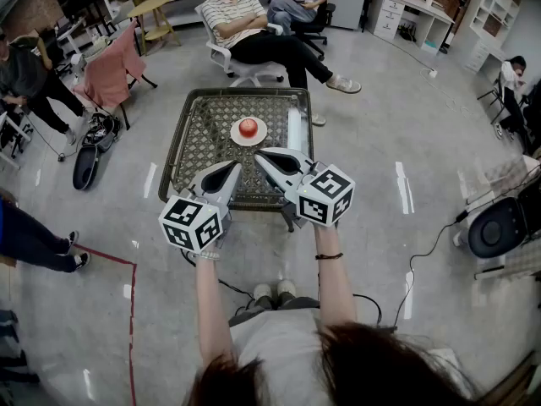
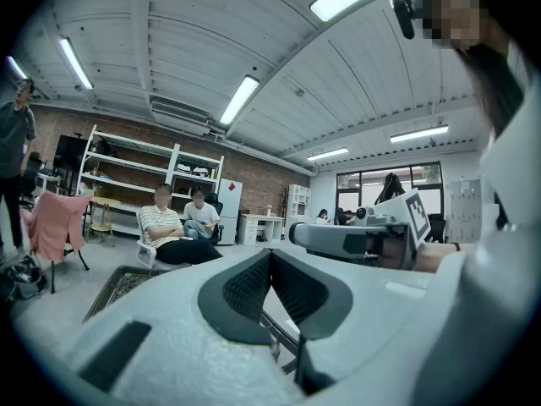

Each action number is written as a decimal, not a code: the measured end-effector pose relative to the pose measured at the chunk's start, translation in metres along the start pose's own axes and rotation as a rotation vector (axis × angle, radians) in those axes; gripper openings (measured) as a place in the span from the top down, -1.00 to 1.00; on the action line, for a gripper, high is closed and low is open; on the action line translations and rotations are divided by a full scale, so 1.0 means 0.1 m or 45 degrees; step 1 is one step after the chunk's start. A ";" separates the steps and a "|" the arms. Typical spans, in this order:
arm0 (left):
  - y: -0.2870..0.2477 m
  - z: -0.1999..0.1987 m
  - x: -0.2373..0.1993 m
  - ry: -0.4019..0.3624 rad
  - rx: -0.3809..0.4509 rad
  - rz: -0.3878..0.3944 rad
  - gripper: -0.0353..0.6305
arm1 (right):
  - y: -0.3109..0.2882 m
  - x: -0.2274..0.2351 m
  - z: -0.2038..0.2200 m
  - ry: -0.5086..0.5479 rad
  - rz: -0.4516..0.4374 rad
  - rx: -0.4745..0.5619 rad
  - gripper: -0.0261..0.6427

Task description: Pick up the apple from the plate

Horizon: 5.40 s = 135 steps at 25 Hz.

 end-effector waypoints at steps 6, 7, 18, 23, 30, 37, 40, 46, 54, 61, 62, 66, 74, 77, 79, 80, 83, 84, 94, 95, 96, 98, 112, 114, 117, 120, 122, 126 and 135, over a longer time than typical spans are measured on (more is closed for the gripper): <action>-0.03 0.01 0.05 -0.008 -0.001 0.002 0.86 | 0.04 0.00 0.00 0.005 -0.009 0.006 0.89; -0.04 0.01 0.06 -0.010 0.003 0.004 0.86 | 0.06 0.00 -0.01 0.005 -0.011 0.008 0.89; -0.16 0.09 0.08 -0.004 0.005 0.009 0.86 | 0.15 0.12 0.05 -0.008 -0.006 0.016 0.89; -0.30 0.14 0.15 0.005 -0.008 0.017 0.86 | 0.27 0.22 0.07 -0.022 -0.005 0.015 0.89; -0.45 0.25 0.25 0.031 -0.021 -0.017 0.86 | 0.44 0.42 0.12 -0.055 0.021 0.004 0.89; -0.53 0.26 0.19 0.048 -0.030 -0.051 0.86 | 0.41 0.50 0.18 -0.090 0.009 -0.009 0.89; -0.56 0.30 0.15 0.049 -0.039 -0.055 0.86 | 0.39 0.56 0.22 -0.102 0.014 -0.003 0.89; -0.65 0.32 -0.11 0.059 -0.045 -0.046 0.86 | 0.17 0.71 0.27 -0.111 0.033 -0.002 0.89; -0.93 0.22 -0.56 0.059 -0.045 0.024 0.86 | -0.20 1.02 0.28 -0.103 0.090 -0.010 0.89; -1.14 0.14 -0.92 0.078 -0.063 0.078 0.86 | -0.49 1.28 0.29 -0.118 0.139 -0.031 0.89; -1.17 0.14 -0.97 0.081 -0.067 0.084 0.86 | -0.53 1.31 0.30 -0.121 0.145 -0.034 0.89; -1.24 0.17 -1.16 0.094 -0.077 0.105 0.86 | -0.70 1.41 0.34 -0.122 0.159 -0.047 0.89; -1.37 0.25 -1.44 0.097 -0.094 0.135 0.86 | -0.90 1.55 0.47 -0.122 0.190 -0.056 0.89; -1.42 0.28 -1.53 0.106 -0.108 0.142 0.86 | -0.96 1.59 0.51 -0.132 0.205 -0.064 0.89; -1.43 0.30 -1.56 0.114 -0.117 0.146 0.86 | -0.99 1.61 0.54 -0.142 0.211 -0.072 0.89; -1.44 0.31 -1.57 0.117 -0.122 0.147 0.86 | -1.00 1.62 0.56 -0.147 0.213 -0.075 0.89; -1.47 0.35 -1.62 0.126 -0.137 0.147 0.86 | -1.04 1.67 0.61 -0.166 0.219 -0.085 0.89; -1.48 0.36 -1.64 0.131 -0.142 0.145 0.86 | -1.06 1.69 0.62 -0.173 0.220 -0.089 0.89; -1.71 0.52 -1.79 0.200 -0.173 0.087 0.86 | -1.18 2.04 0.72 -0.227 0.197 -0.131 0.89; -1.74 0.54 -1.82 0.205 -0.174 0.080 0.86 | -1.20 2.08 0.74 -0.232 0.195 -0.136 0.89; -1.77 0.56 -1.85 0.210 -0.175 0.072 0.86 | -1.22 2.12 0.76 -0.238 0.193 -0.141 0.89; -1.82 0.60 -1.89 0.227 -0.180 0.059 0.86 | -1.25 2.19 0.82 -0.252 0.188 -0.155 0.89; -2.09 1.09 -2.16 0.274 -0.257 0.015 0.86 | -1.38 2.49 1.39 -0.328 0.155 -0.247 0.89; -2.12 1.14 -2.20 0.282 -0.264 0.010 0.86 | -1.42 2.52 1.45 -0.332 0.149 -0.262 0.89; -2.14 1.22 -2.25 0.279 -0.284 0.002 0.86 | -1.48 2.55 1.55 -0.343 0.138 -0.276 0.89; -2.18 1.35 -2.26 0.276 -0.305 -0.002 0.86 | -1.47 2.59 1.68 -0.355 0.131 -0.289 0.89; -2.19 1.46 -2.26 0.277 -0.319 -0.009 0.86 | -1.45 2.60 1.79 -0.363 0.126 -0.301 0.89; -2.21 1.59 -2.39 0.274 -0.342 -0.063 0.86 | -1.51 2.65 1.92 -0.376 0.121 -0.321 0.89; -2.35 1.82 -2.56 0.207 -0.391 -0.124 0.86 | -1.51 2.78 2.18 -0.415 0.139 -0.339 0.89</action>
Point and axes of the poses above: the fingertips, and each gripper's own axes: y backward along the fingers, x to its right, z out of its underside, the point moved 4 cm from there along y, backward along the fingers, and after that the axes turned 2 degrees about y, right-handed, at the moved point
